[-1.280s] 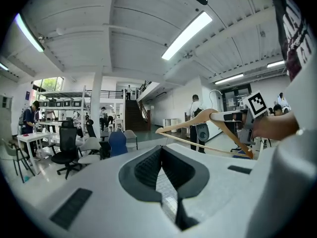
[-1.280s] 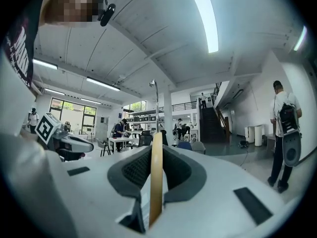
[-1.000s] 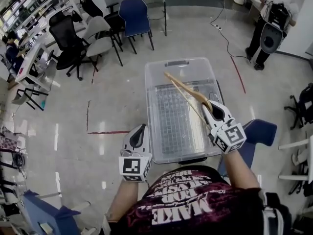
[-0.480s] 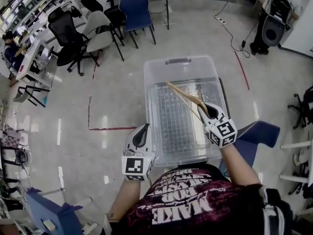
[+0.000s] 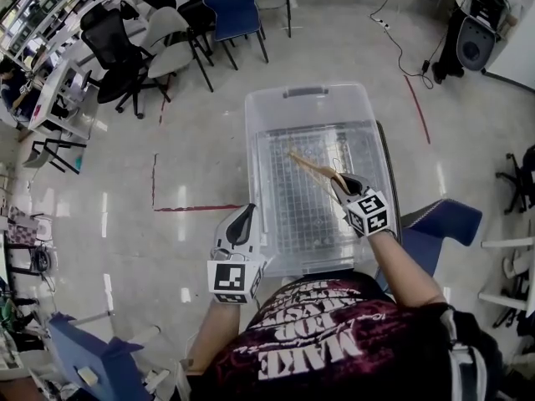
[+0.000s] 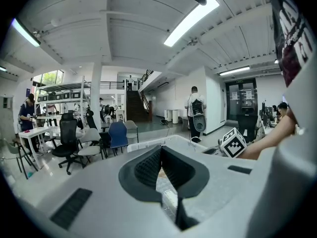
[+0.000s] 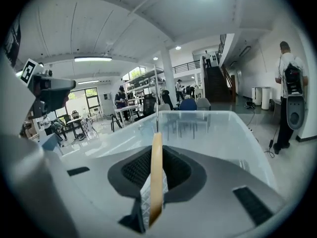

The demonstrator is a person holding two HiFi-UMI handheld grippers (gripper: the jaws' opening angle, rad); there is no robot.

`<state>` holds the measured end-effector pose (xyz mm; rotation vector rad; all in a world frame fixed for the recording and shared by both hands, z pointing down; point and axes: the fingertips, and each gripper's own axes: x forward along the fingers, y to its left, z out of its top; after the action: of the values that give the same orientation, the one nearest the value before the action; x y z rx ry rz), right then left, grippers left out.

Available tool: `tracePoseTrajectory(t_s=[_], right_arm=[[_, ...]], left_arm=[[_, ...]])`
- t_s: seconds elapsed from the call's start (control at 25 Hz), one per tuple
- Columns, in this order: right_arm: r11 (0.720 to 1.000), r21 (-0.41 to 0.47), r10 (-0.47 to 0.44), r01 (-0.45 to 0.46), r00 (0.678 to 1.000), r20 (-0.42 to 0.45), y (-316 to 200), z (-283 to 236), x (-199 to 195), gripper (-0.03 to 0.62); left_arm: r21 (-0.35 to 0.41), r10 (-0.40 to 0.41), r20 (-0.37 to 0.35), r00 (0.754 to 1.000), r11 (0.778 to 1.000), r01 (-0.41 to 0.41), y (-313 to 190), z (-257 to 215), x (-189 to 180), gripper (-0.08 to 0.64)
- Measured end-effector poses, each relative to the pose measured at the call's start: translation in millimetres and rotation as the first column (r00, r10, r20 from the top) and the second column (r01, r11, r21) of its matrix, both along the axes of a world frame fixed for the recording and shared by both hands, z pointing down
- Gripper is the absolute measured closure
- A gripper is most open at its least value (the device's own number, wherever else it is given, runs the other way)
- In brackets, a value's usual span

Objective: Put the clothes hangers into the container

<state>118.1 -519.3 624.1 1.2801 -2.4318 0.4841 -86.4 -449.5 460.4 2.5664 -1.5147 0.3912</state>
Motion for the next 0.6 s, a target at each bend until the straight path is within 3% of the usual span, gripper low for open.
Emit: tracePoseTrajectory(t_s=[0.36, 0.6], right_arm=[[0.98, -0.196, 0.014, -0.017, 1.0, -0.013, 11.1, 79.8, 8.9, 0.531], [0.916, -0.402, 0.015, 0.001, 0.999, 0.035, 17.4, 139.7, 6.4, 0.528]], left_arm=[[-0.015, 0.005, 0.012, 1.0, 1.0, -0.005, 13.7, 2.3, 7.0, 0.555], [-0.014, 0.02, 0.023, 1.0, 1.0, -0.02, 11.4, 7.8, 12.1, 0.555]])
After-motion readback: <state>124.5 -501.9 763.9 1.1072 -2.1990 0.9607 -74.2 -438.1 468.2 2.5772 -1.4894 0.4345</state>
